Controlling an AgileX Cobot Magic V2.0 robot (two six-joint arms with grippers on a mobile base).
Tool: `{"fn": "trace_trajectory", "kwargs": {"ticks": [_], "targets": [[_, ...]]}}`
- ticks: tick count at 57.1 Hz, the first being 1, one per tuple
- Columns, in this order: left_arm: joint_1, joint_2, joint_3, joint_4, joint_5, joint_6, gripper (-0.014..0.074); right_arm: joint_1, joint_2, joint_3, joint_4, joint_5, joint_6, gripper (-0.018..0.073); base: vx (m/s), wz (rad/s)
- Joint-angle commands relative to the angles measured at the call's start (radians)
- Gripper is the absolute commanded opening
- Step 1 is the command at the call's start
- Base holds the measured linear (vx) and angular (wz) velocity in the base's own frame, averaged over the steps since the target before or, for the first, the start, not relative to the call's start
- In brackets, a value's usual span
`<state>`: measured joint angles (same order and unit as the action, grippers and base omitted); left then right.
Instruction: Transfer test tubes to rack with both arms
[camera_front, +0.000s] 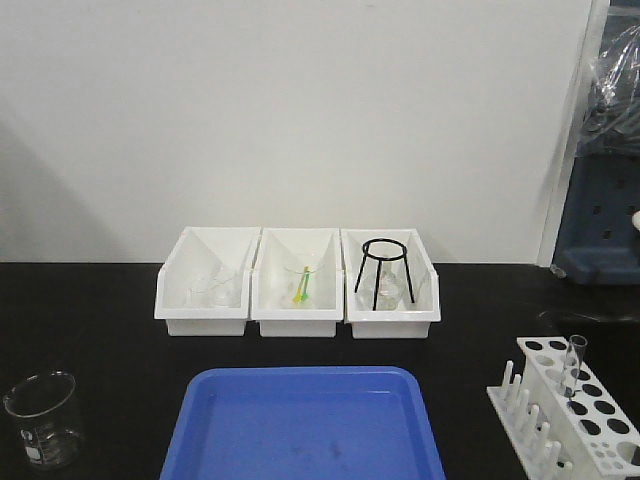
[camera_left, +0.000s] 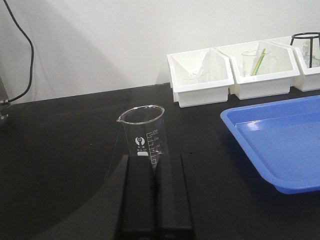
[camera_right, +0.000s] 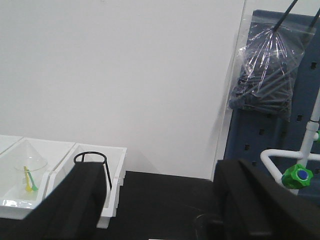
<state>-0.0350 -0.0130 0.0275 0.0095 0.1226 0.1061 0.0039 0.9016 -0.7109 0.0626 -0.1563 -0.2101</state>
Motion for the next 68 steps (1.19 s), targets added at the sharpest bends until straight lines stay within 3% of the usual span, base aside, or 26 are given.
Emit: {"fn": "trace_trajectory", "kwargs": {"ticks": [1,12,22,47,60,68], "targets": [[-0.003,-0.012,-0.026,-0.009,-0.076,-0.011,-0.0004,-0.005,-0.020,-0.027,-0.008,-0.080,-0.008,0.0522,0.00,0.00],[-0.003,-0.012,-0.026,-0.009,-0.076,-0.011,-0.0004,-0.005,-0.112,0.027,-0.008,-0.084,-0.008,0.0519,0.00,0.00],[-0.003,-0.012,-0.026,-0.009,-0.076,-0.011,-0.0004,-0.005,-0.300,0.156,-0.008,-0.084,-0.049,0.0461,0.00,0.00],[-0.003,-0.012,-0.026,-0.009,-0.076,-0.011,-0.0004,-0.005,-0.798,0.478,-0.008,-0.079,-0.064,0.0168,0.00,0.00],[-0.003,-0.012,-0.026,-0.009,-0.076,-0.011,-0.0004,-0.005,-0.925,0.593,-0.010,-0.046,-0.064,-0.0005,0.00,0.00],[-0.003,-0.012,-0.026,-0.009,-0.076,-0.011,-0.0004,-0.005,-0.922,0.658,-0.012,0.009,-0.055,-0.0015,0.00,0.00]]}}
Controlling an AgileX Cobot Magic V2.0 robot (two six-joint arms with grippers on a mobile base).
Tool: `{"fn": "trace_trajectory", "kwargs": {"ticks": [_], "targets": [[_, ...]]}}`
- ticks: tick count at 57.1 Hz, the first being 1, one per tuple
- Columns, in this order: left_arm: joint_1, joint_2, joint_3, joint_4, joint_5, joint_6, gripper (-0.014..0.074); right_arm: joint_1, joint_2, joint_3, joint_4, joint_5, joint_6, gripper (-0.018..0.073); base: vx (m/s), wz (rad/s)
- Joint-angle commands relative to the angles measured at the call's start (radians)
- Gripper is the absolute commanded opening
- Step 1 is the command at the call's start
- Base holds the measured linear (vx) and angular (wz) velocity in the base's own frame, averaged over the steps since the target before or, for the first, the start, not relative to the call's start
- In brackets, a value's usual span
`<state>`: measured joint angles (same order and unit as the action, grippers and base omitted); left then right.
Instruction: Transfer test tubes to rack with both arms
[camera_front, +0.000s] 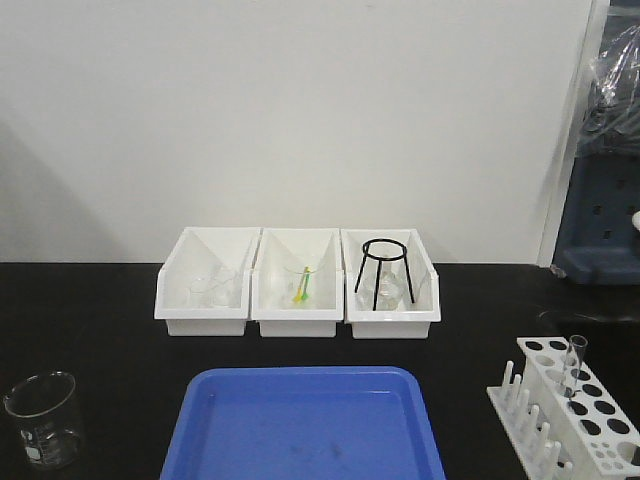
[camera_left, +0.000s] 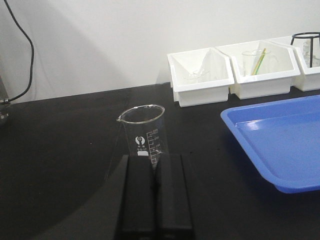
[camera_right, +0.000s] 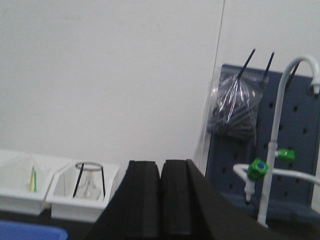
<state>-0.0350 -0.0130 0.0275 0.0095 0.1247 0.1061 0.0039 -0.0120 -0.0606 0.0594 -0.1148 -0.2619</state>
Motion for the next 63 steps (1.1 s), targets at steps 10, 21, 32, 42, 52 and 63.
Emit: {"fn": "trace_trajectory", "kwargs": {"ticks": [10,21,32,42,52,63], "targets": [[-0.003,-0.012,-0.026,-0.009,-0.079,-0.011,-0.0004,-0.004,-0.009,0.100,-0.009,-0.024,0.070,-0.0012,0.00,0.00],[-0.003,-0.012,-0.026,-0.009,-0.079,-0.011,-0.0004,-0.004,-0.009,0.104,-0.030,0.115,0.199,-0.0012,0.00,0.00],[-0.003,-0.012,-0.026,-0.009,-0.079,-0.011,-0.0004,-0.004,-0.009,0.104,-0.059,0.141,0.226,-0.0012,0.00,0.00],[-0.003,-0.012,-0.026,-0.009,-0.079,-0.011,-0.0004,-0.004,-0.009,0.104,-0.059,0.141,0.225,-0.0012,0.00,0.00],[-0.003,-0.012,-0.026,-0.009,-0.079,-0.011,-0.0004,-0.004,-0.009,0.104,-0.059,0.141,0.225,-0.0012,0.00,0.00],[-0.003,-0.012,-0.026,-0.009,-0.079,-0.011,-0.0004,-0.004,-0.009,0.104,-0.059,0.142,0.225,-0.0012,0.00,0.00]]}}
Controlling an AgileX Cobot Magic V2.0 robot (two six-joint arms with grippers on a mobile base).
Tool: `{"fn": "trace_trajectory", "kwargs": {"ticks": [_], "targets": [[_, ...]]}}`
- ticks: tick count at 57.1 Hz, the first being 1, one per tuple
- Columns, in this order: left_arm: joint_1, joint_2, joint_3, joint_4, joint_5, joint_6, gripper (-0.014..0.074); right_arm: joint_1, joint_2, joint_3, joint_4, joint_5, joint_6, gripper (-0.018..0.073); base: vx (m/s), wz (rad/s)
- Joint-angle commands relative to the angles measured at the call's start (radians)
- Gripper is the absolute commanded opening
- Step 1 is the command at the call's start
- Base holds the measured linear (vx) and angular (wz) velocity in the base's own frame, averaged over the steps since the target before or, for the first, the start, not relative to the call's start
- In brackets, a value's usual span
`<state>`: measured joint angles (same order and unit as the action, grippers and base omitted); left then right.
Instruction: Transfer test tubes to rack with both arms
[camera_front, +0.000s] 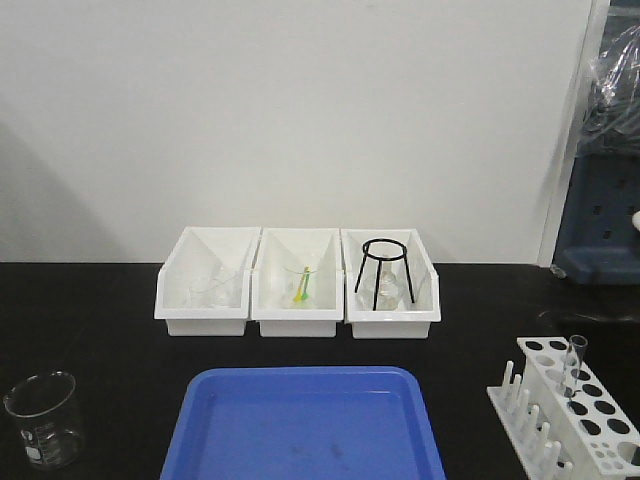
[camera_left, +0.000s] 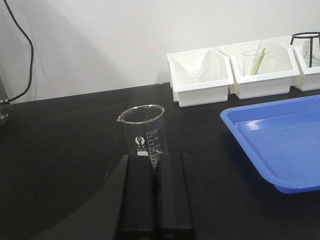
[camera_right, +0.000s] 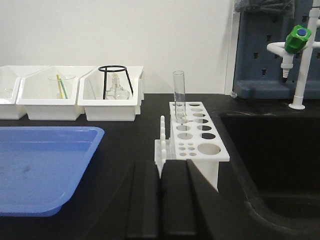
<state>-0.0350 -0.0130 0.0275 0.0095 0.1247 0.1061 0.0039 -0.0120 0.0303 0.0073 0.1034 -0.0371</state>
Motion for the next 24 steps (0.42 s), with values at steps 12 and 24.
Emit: {"fn": "trace_trajectory", "kwargs": {"ticks": [12,24], "targets": [[-0.003,-0.012,-0.026,-0.009,-0.079,-0.011,-0.0004,-0.004,-0.009,0.014,-0.007,-0.078,0.000,-0.0012,0.00,0.00],[-0.003,-0.012,-0.026,-0.009,-0.079,-0.011,-0.0004,-0.004,-0.009,0.014,-0.007,-0.078,0.000,-0.0012,0.00,0.00]]}}
